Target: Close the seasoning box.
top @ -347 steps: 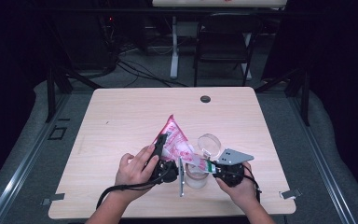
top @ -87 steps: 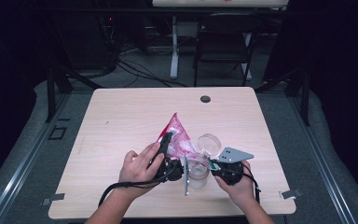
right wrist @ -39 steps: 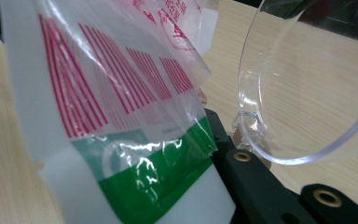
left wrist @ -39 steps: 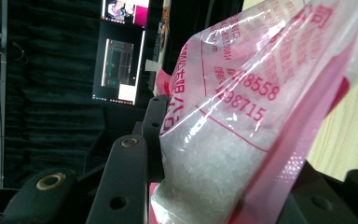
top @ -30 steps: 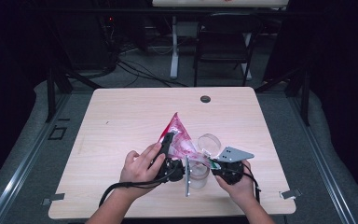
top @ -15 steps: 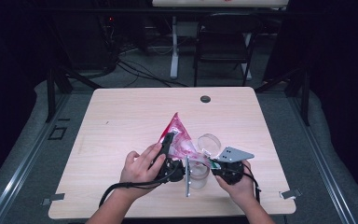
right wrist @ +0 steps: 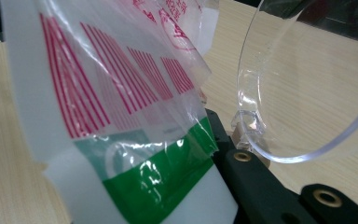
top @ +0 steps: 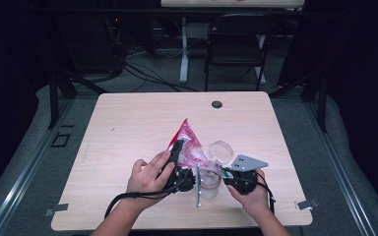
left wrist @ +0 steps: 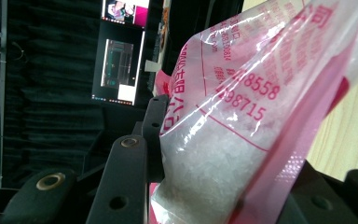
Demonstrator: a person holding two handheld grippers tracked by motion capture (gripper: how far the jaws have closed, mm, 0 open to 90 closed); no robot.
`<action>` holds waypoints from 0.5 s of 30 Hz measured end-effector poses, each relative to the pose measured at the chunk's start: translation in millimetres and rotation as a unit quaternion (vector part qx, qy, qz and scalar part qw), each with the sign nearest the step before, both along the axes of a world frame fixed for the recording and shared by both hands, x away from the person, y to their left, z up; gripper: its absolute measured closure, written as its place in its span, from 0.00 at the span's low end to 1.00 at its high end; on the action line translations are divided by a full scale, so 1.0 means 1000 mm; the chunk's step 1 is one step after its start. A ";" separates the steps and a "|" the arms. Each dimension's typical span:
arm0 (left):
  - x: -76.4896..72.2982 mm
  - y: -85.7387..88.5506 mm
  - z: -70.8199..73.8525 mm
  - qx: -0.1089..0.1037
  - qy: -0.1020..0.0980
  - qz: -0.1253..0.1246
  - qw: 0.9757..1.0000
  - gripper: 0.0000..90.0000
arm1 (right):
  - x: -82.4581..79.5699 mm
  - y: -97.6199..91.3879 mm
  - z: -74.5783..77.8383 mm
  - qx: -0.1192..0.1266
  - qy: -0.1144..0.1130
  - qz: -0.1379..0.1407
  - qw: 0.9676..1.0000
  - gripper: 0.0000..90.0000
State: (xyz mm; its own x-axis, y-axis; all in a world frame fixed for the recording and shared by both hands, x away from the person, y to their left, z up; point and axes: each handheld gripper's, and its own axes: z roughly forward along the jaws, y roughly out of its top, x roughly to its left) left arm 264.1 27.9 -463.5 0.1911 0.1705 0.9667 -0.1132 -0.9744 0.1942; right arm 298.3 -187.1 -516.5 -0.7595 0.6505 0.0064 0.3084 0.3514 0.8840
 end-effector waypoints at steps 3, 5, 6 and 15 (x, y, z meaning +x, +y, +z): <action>0.000 0.000 0.000 -0.001 0.001 0.000 1.000 0.74 | 0.000 0.000 0.000 -0.001 0.000 0.000 1.000 1.00; 0.000 0.000 -0.001 -0.002 0.002 0.001 1.000 0.74 | 0.000 0.000 0.000 -0.003 0.000 0.000 1.000 1.00; 0.000 0.000 -0.001 -0.002 0.003 0.001 1.000 0.74 | 0.000 0.000 0.000 -0.003 -0.001 0.000 1.000 1.00; 0.002 0.004 -0.003 -0.010 0.014 0.005 1.000 0.74 | -0.001 0.000 0.000 -0.006 -0.002 -0.002 1.000 1.00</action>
